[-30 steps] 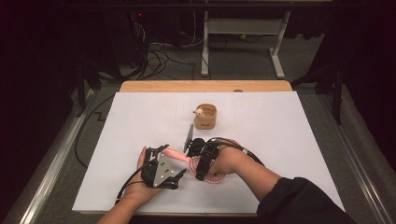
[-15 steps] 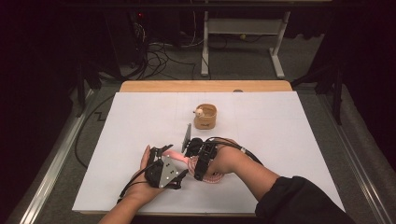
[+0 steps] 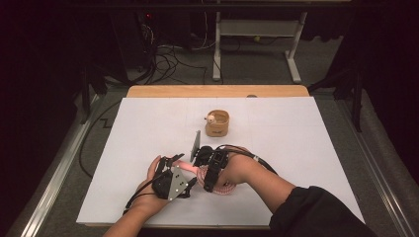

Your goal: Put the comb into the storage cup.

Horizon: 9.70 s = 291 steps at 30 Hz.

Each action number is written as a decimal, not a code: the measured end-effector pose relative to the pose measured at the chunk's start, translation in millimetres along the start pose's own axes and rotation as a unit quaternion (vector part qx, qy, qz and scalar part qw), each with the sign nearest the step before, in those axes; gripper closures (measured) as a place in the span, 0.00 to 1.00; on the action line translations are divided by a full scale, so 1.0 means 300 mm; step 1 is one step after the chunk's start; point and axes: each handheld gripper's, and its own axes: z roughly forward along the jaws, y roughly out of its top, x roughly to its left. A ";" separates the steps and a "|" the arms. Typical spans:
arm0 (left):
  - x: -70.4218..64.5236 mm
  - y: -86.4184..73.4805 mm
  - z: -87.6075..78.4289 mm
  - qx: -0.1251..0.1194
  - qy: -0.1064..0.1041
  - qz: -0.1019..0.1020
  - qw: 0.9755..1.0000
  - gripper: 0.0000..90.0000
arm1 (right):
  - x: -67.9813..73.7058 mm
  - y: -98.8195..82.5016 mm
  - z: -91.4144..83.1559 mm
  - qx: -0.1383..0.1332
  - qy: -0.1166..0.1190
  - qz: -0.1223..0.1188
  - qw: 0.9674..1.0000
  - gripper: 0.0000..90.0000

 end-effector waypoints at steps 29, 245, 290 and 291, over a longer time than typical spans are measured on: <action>-0.017 0.002 -0.003 0.017 0.012 0.044 0.999 0.37 | -0.004 0.009 0.013 0.009 0.004 0.004 1.000 0.23; -0.017 0.005 -0.030 0.057 0.145 0.202 0.967 0.89 | -0.217 -0.582 0.086 0.015 -0.055 0.122 0.991 0.00; 0.036 0.001 -0.055 0.036 0.126 0.107 0.986 0.89 | -0.191 -0.736 0.121 -0.398 -0.111 0.252 0.875 0.00; 0.038 0.000 -0.056 0.035 0.126 0.105 0.986 0.89 | -0.187 -0.739 0.123 -0.403 -0.113 0.257 0.871 0.00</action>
